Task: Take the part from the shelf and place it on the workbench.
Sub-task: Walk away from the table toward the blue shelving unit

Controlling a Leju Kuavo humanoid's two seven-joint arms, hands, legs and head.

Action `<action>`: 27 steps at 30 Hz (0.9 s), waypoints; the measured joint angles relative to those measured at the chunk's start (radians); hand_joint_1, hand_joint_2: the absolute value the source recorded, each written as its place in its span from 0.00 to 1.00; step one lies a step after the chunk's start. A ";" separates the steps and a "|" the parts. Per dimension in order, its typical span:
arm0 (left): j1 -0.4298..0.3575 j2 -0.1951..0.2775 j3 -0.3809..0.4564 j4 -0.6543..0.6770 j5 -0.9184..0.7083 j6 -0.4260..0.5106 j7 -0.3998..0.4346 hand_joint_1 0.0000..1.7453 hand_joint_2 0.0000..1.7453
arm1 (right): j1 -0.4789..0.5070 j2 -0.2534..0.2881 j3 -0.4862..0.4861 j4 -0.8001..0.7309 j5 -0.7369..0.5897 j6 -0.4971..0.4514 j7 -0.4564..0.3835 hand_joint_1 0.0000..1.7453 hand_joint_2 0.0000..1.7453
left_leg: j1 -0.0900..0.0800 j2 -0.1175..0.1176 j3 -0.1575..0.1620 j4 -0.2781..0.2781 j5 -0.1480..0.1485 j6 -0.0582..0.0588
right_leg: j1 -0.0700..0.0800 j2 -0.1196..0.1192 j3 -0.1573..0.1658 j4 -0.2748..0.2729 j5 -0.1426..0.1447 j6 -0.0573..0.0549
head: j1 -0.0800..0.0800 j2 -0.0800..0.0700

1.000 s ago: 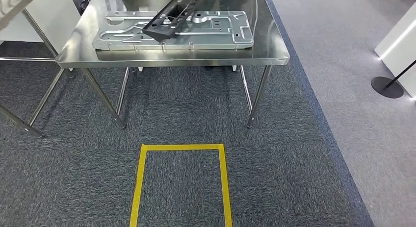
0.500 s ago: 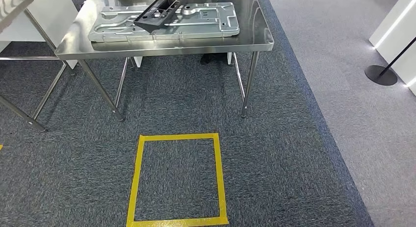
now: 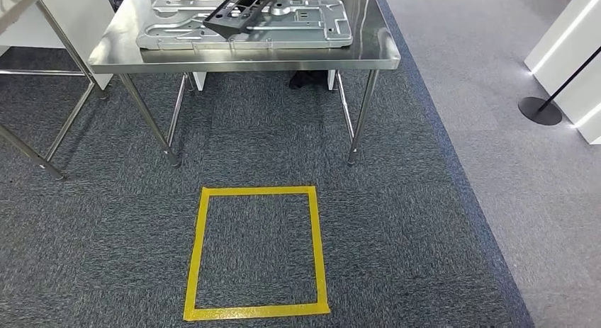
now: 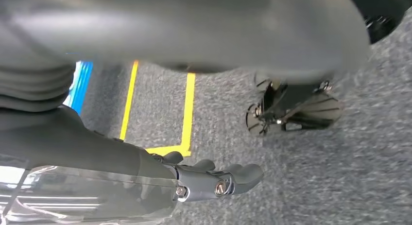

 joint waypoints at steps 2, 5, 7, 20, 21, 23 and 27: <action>0.000 0.000 -0.003 0.000 0.002 0.004 0.010 0.00 1.00 | 0.001 0.000 0.002 0.000 0.015 -0.008 0.001 0.00 0.50 | -0.001 0.000 -0.005 0.008 0.000 -0.002 | 0.001 0.000 0.072 -0.124 0.065 -0.007 | 0.000 0.000; 0.001 0.000 -0.003 0.000 0.015 0.009 0.012 0.00 1.00 | -0.006 0.001 0.012 0.000 0.043 -0.011 -0.001 0.00 0.75 | -0.006 0.000 -0.012 0.018 0.000 -0.013 | 0.008 0.000 0.145 -0.271 0.107 -0.025 | 0.000 0.000; 0.004 0.000 -0.003 0.000 0.024 0.014 0.006 0.00 1.00 | -0.009 0.004 0.023 0.000 0.062 -0.012 -0.003 0.00 1.00 | -0.008 0.000 -0.015 0.017 0.004 -0.025 | 0.009 0.000 0.141 -0.278 0.111 -0.037 | 0.000 0.000; 0.047 0.009 -0.019 0.000 0.062 -0.027 0.001 0.00 1.00 | -0.019 0.038 0.098 -0.007 0.100 0.035 -0.067 0.00 1.00 | 0.009 -0.007 0.000 0.031 -0.018 -0.047 | 0.005 0.001 0.124 -0.272 0.125 -0.044 | 0.000 0.000; 0.054 0.012 -0.031 0.000 0.084 -0.030 0.003 0.00 1.00 | -0.019 0.037 0.107 -0.012 0.091 0.039 -0.072 0.00 1.00 | 0.006 -0.007 0.001 0.024 -0.021 -0.042 | 0.006 0.002 0.122 -0.271 0.126 -0.038 | 0.000 0.000; 0.064 0.019 -0.061 0.000 0.137 -0.032 0.006 0.00 1.00 | -0.015 0.037 0.124 -0.019 0.073 0.040 -0.074 0.00 1.00 | 0.007 -0.007 -0.001 0.020 -0.014 -0.029 | 0.004 0.002 0.121 -0.271 0.126 -0.025 | 0.000 0.000; 0.073 0.033 -0.130 -0.014 0.247 -0.032 0.014 0.00 1.00 | 0.011 0.032 0.157 -0.026 0.036 0.033 -0.066 0.00 1.00 | 0.010 -0.004 -0.005 0.009 -0.001 -0.007 | 0.000 0.002 0.054 -0.122 0.029 -0.009 | 0.000 0.000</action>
